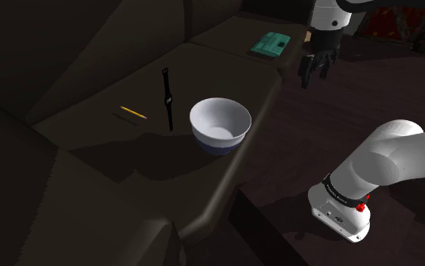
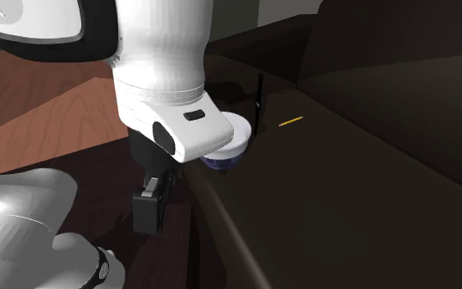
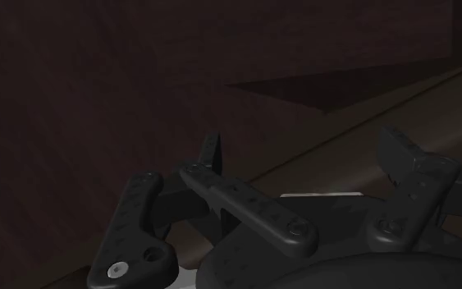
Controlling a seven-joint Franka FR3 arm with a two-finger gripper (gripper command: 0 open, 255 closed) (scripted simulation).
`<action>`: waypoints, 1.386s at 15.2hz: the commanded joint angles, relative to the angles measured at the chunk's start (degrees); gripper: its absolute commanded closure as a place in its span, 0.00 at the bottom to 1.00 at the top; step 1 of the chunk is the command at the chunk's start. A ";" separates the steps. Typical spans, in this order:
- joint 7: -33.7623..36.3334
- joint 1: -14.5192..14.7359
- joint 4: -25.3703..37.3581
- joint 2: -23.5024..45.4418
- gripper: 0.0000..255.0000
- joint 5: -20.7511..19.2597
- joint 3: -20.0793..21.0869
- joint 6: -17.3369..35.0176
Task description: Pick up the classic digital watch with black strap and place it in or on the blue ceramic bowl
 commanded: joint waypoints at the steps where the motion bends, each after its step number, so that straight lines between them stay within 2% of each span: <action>1: 0.00 0.00 0.00 0.00 0.00 0.00 0.00 0.00; 11: 0.11 6.36 -4.79 4.76 0.00 8.55 3.89 22.75; 21: -1.63 12.56 -4.17 13.72 0.00 15.36 8.53 45.15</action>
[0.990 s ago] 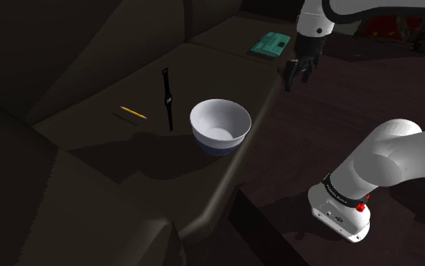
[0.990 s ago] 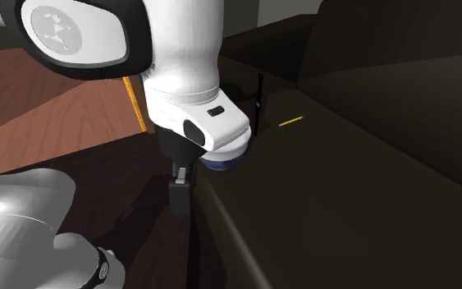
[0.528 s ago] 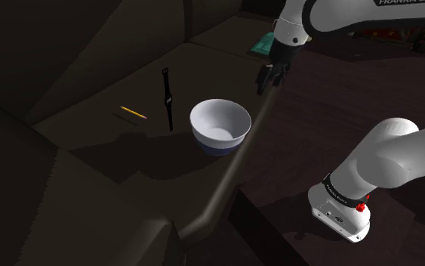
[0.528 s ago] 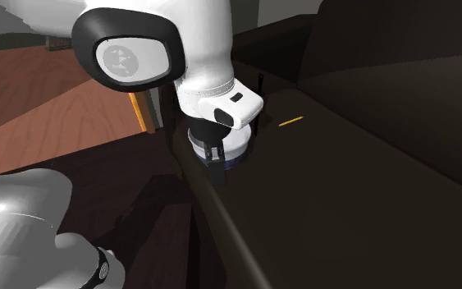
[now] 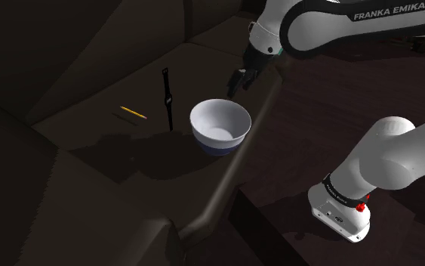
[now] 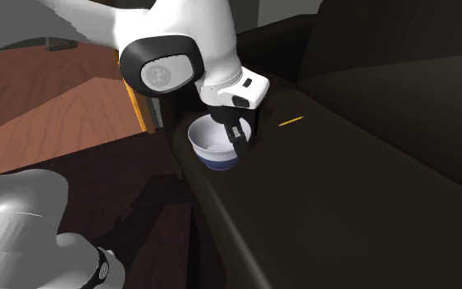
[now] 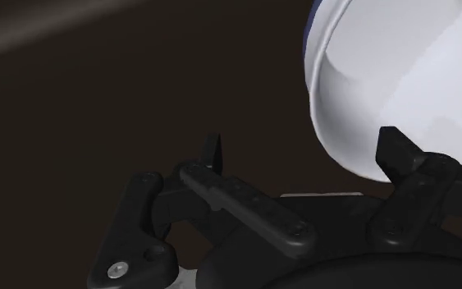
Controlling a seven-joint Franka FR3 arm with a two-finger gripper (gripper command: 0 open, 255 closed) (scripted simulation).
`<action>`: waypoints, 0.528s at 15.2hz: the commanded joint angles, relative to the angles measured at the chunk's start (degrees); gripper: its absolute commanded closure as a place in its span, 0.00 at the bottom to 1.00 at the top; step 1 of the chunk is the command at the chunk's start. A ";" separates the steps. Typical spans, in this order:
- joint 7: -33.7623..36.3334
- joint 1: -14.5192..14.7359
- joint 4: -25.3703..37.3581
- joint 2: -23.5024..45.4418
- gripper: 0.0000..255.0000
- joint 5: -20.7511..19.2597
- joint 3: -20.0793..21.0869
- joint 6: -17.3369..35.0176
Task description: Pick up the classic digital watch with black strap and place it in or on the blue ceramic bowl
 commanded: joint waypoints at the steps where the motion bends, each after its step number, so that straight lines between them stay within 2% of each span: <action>1: -0.55 1.19 0.49 2.12 0.00 1.20 0.93 4.74; 8: -2.47 4.99 4.24 9.86 0.00 4.21 4.25 18.89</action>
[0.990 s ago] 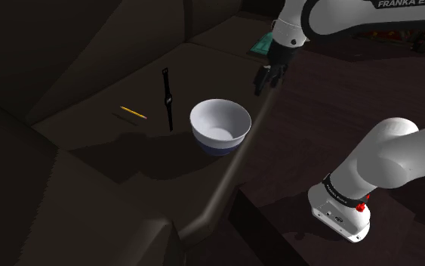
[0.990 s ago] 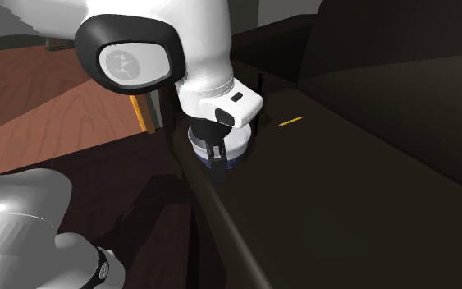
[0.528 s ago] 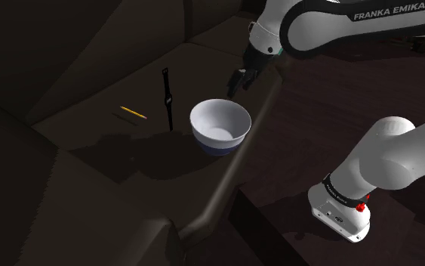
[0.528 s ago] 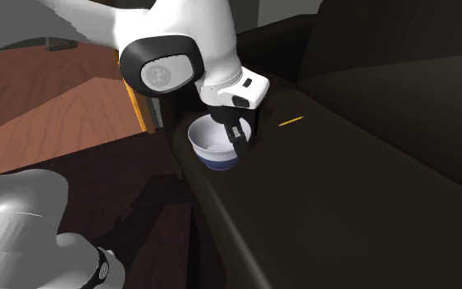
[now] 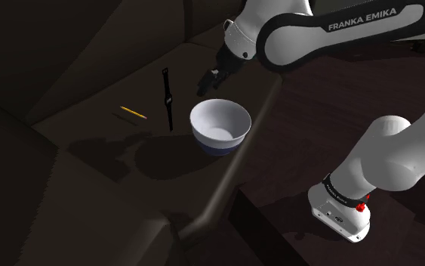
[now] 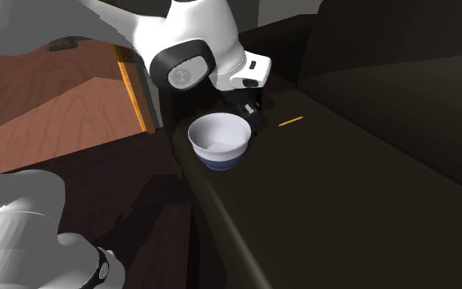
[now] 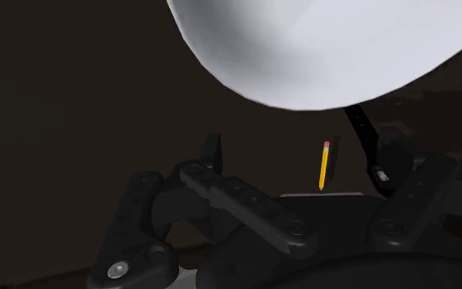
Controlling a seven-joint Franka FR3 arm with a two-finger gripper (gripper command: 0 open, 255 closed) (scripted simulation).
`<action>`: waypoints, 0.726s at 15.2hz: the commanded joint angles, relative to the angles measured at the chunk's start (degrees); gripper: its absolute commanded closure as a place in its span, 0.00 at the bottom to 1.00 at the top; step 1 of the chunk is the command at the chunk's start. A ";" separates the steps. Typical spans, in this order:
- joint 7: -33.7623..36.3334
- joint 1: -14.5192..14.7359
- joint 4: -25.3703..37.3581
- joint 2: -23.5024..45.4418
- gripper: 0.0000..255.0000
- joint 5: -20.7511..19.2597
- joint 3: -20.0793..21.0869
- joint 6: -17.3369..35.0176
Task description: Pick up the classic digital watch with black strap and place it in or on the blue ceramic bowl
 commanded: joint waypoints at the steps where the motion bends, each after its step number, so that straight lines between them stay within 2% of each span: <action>1: -0.60 1.08 1.24 2.50 0.00 0.73 1.03 4.36; 7: -2.11 3.62 6.01 9.08 0.00 1.48 3.85 14.61; 11: -1.40 3.30 6.79 12.41 0.00 0.39 4.60 17.19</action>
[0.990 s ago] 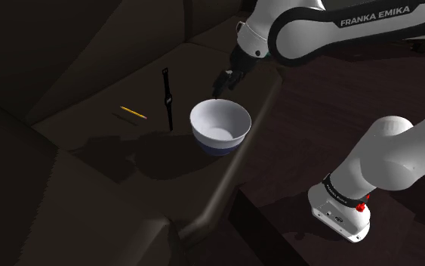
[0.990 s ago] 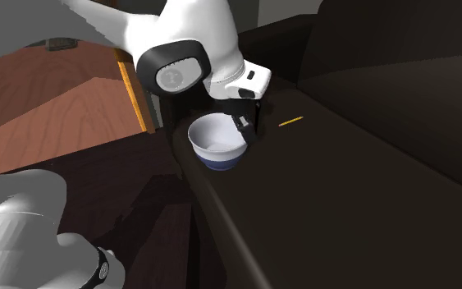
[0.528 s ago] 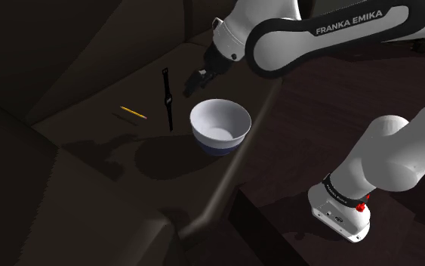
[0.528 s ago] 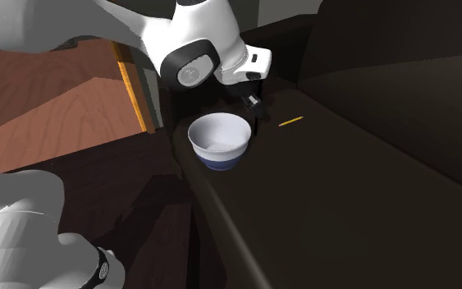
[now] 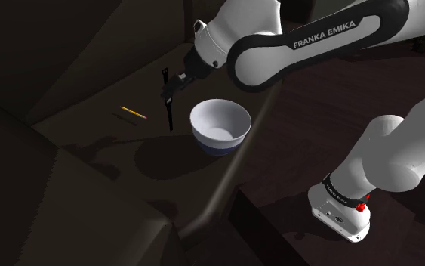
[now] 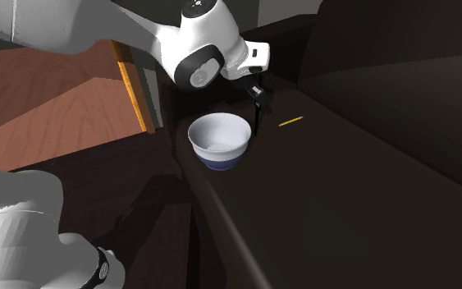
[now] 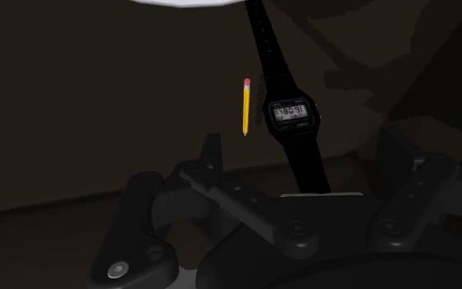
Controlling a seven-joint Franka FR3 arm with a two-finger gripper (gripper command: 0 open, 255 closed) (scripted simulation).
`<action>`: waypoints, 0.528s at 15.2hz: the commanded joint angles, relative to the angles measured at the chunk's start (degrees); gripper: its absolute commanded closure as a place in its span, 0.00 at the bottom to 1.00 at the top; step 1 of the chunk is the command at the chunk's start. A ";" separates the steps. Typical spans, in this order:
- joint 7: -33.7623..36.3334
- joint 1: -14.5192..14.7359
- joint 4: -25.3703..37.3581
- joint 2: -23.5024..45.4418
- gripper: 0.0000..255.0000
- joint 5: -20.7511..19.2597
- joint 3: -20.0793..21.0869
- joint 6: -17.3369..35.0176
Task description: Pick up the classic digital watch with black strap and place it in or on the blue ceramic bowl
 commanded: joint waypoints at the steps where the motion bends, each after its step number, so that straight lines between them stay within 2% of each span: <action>1: 0.33 -0.14 0.45 1.72 0.00 -0.57 0.36 1.39; 8: 1.00 -0.34 1.08 3.92 0.00 -1.58 0.78 2.97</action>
